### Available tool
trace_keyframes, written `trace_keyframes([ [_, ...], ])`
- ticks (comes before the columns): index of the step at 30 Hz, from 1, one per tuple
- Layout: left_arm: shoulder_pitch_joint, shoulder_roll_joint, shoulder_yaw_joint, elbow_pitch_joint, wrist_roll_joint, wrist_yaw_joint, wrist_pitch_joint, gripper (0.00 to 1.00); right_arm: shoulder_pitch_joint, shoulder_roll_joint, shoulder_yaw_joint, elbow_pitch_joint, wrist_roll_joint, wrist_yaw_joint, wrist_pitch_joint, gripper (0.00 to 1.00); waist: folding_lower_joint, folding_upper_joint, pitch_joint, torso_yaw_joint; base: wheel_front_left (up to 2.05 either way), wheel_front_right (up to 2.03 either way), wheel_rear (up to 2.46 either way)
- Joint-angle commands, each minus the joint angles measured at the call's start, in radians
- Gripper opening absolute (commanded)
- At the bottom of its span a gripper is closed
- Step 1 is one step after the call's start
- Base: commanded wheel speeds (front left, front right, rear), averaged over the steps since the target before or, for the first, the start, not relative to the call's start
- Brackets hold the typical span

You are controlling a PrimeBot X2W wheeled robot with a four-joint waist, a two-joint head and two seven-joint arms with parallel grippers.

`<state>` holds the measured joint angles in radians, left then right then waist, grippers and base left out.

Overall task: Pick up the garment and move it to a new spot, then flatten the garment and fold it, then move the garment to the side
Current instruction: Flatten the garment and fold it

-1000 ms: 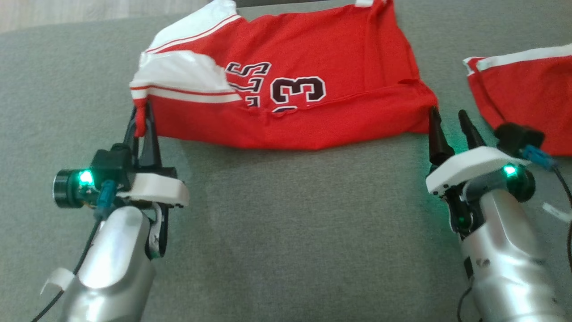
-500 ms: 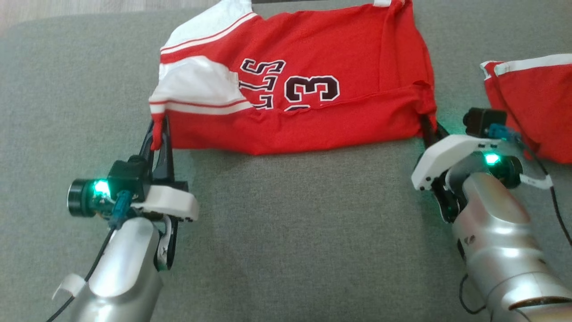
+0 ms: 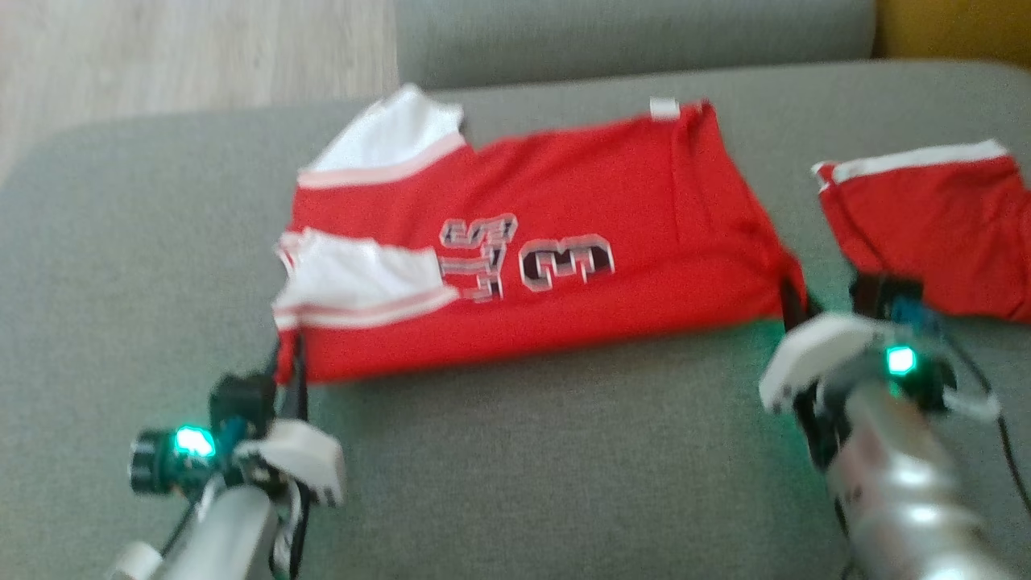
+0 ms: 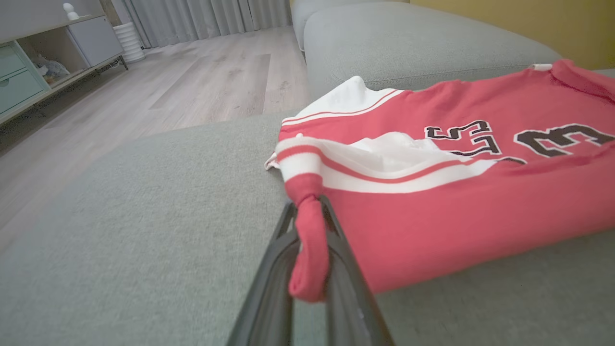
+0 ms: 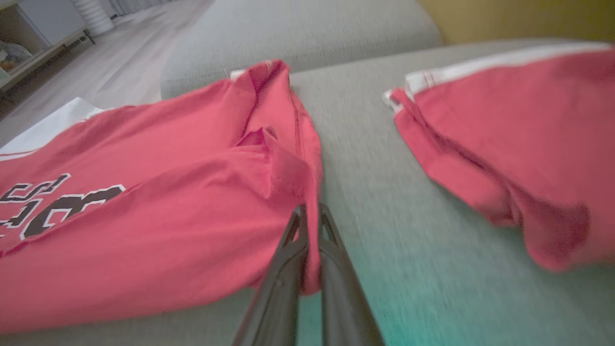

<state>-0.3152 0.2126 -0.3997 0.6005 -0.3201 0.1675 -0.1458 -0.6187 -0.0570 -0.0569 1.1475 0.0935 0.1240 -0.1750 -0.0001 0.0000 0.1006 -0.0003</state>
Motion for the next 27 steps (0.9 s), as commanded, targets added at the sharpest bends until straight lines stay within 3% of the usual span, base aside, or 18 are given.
trace_keyframes([
  [1,-0.012,0.036,0.028,-0.028,-0.004,0.001,0.002,0.0,0.006,0.007,0.013,-0.03,-0.01,0.007,0.004,0.0,0.0001,0.0,-0.056,0.006,0.0,0.0,0.0],
  [10,0.126,0.073,-0.025,-0.115,-0.005,-0.012,0.114,0.0,0.174,0.007,-0.046,-0.162,-0.013,0.007,0.161,0.0,0.0001,0.0,-0.144,-0.001,0.0,0.0,0.0],
  [19,0.204,0.138,-0.036,-0.265,0.004,0.014,0.203,0.0,0.41,0.007,-0.021,-0.531,0.084,0.007,0.317,0.0,0.0001,0.0,-0.142,-0.017,0.0,0.0,0.0],
  [24,0.213,0.139,-0.032,-0.302,0.004,0.034,0.196,0.0,0.508,0.007,-0.016,-0.727,0.15,0.007,0.359,0.0,0.0001,0.0,-0.12,-0.033,0.0,0.0,0.0],
  [25,0.213,0.137,-0.031,-0.302,0.003,0.037,0.191,0.0,0.519,0.007,-0.011,-0.757,0.162,0.007,0.354,0.44,0.0001,0.0,-0.115,-0.036,0.0,0.0,0.0],
  [26,0.212,0.136,-0.03,-0.302,0.004,0.041,0.187,0.11,0.529,0.007,-0.009,-0.782,0.18,0.007,0.347,1.0,0.0001,0.0,-0.111,-0.039,0.0,0.0,0.0],
  [27,0.212,0.133,-0.03,-0.302,0.004,0.045,0.183,0.45,0.536,0.007,-0.007,-0.803,0.2,0.007,0.336,1.0,0.0001,0.0,-0.107,-0.041,0.0,0.0,0.0],
])
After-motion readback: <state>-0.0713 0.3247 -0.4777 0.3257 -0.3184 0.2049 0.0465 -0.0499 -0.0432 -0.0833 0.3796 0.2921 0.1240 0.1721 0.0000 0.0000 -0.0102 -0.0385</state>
